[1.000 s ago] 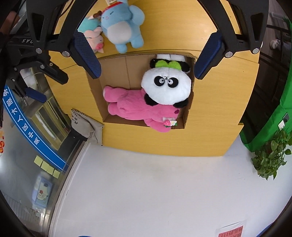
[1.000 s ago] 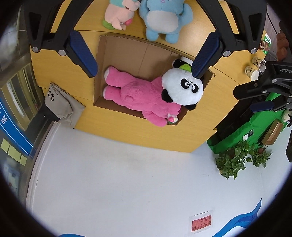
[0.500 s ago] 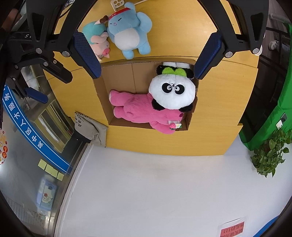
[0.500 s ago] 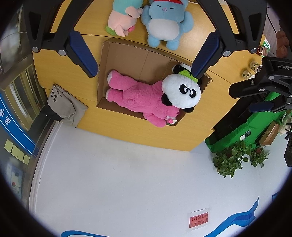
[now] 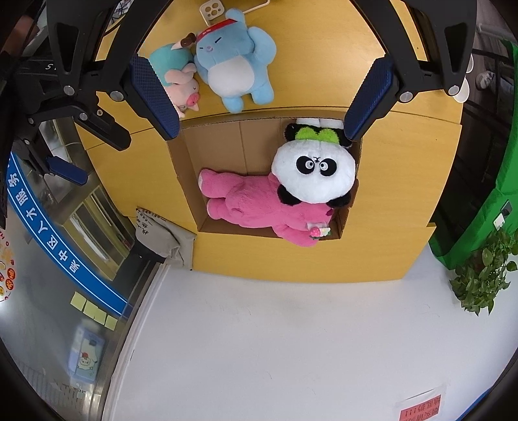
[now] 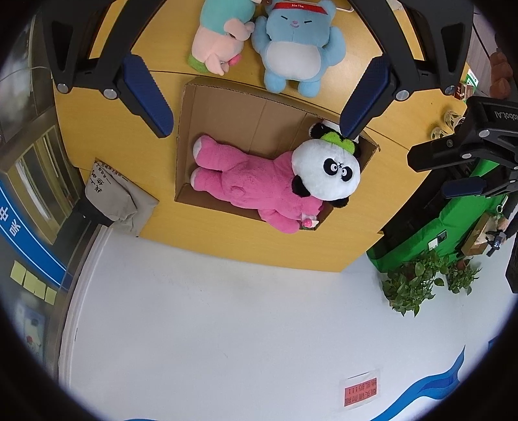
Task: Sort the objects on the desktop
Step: 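Move both tools toward the blue elephant plush on the table, then close both grippers on the blue elephant plush and lift it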
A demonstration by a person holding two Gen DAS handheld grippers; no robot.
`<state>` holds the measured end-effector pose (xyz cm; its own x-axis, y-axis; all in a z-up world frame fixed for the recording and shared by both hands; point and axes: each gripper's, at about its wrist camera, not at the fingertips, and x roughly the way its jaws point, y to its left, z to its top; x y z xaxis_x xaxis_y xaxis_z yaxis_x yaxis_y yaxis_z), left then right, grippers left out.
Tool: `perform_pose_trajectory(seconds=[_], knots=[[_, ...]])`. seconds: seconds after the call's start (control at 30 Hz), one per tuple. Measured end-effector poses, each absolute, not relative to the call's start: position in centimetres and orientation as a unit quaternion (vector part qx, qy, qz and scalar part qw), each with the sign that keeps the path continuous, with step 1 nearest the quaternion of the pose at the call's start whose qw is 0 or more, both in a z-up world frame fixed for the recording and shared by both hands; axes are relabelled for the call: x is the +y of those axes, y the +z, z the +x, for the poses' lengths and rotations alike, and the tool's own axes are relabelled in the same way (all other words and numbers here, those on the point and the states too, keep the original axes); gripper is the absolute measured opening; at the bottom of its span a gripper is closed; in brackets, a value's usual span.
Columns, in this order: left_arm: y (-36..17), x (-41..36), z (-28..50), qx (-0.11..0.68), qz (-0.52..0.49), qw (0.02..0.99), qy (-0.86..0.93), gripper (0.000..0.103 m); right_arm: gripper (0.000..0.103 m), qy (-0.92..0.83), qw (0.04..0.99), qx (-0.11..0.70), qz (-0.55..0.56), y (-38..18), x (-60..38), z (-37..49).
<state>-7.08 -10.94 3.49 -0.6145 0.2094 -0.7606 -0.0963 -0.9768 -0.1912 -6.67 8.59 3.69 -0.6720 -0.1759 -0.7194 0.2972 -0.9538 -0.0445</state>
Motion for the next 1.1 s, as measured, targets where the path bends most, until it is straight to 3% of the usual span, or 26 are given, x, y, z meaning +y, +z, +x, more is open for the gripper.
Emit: perform_pose_trajectory(seconds=[0.43,0.6,1.1], knots=[[0.2,-10.1,-8.1,-0.076,-0.464,0.115,0.875,0.103,0.103,-0.903,0.129,0.044,0.408,1.5,10.6,-7.8],[-2.7,-9.8,-8.4,-0.082,-0.489,0.140,0.857,0.103,0.103,-0.881,0.149,0.048,0.447,-2.7,11.8,-7.7],[-18.4,-10.4,-8.6,-0.125,-0.634,0.174,0.743,0.101,0.102,-0.799,0.207,0.083,0.559,-15.4,14.2,-7.1]])
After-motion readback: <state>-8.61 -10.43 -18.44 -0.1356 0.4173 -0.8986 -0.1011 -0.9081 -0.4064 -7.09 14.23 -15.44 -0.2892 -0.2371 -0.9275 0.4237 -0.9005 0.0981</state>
